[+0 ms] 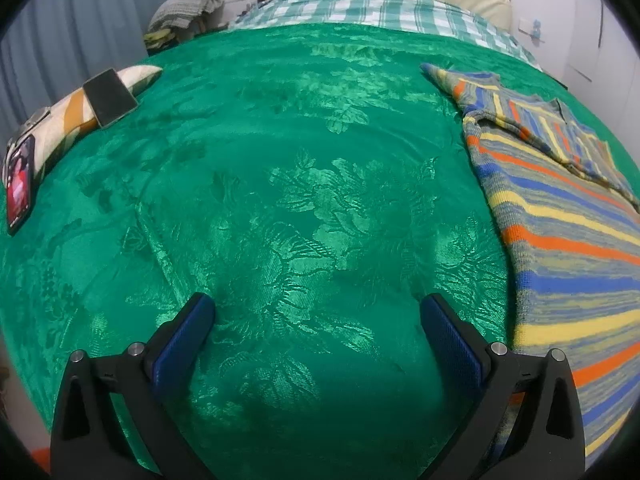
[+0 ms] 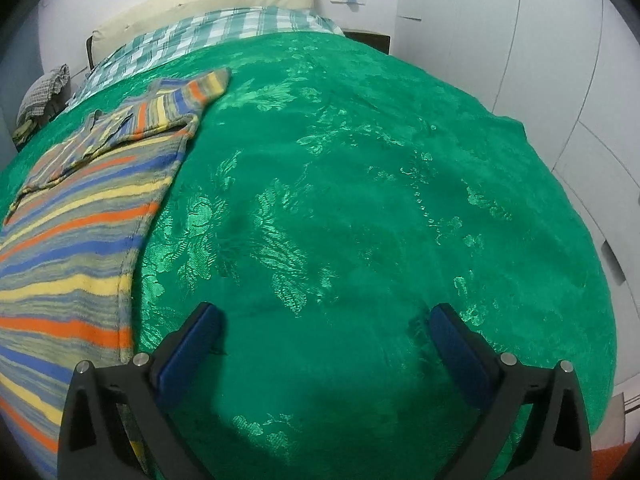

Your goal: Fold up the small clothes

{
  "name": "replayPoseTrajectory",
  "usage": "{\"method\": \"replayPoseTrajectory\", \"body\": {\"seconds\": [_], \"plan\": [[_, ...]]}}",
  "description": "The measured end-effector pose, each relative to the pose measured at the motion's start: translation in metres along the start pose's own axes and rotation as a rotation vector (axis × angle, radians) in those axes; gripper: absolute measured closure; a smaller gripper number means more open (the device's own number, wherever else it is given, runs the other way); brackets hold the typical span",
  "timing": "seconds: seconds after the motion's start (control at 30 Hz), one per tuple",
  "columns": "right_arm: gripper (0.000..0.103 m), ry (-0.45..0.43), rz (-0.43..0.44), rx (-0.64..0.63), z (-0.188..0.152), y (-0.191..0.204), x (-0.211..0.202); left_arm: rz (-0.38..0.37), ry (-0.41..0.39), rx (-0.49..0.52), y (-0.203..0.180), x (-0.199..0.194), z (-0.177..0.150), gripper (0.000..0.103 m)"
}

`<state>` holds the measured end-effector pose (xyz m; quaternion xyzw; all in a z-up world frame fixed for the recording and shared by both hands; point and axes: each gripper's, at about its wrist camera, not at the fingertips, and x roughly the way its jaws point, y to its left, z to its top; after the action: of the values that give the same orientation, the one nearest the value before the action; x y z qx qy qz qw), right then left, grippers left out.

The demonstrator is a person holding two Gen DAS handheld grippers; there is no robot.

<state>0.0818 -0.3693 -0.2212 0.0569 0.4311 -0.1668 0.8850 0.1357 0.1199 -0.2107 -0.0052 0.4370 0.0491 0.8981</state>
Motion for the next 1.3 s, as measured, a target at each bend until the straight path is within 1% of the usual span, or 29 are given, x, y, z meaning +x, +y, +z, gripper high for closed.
{"method": "replayPoseTrajectory", "body": {"seconds": [1.3], "plan": [[0.0, -0.004, -0.011, -0.007, -0.0001, 0.0005, 0.0001, 0.006, -0.012, 0.003, -0.0011, 0.0026, 0.0006, 0.0]]}}
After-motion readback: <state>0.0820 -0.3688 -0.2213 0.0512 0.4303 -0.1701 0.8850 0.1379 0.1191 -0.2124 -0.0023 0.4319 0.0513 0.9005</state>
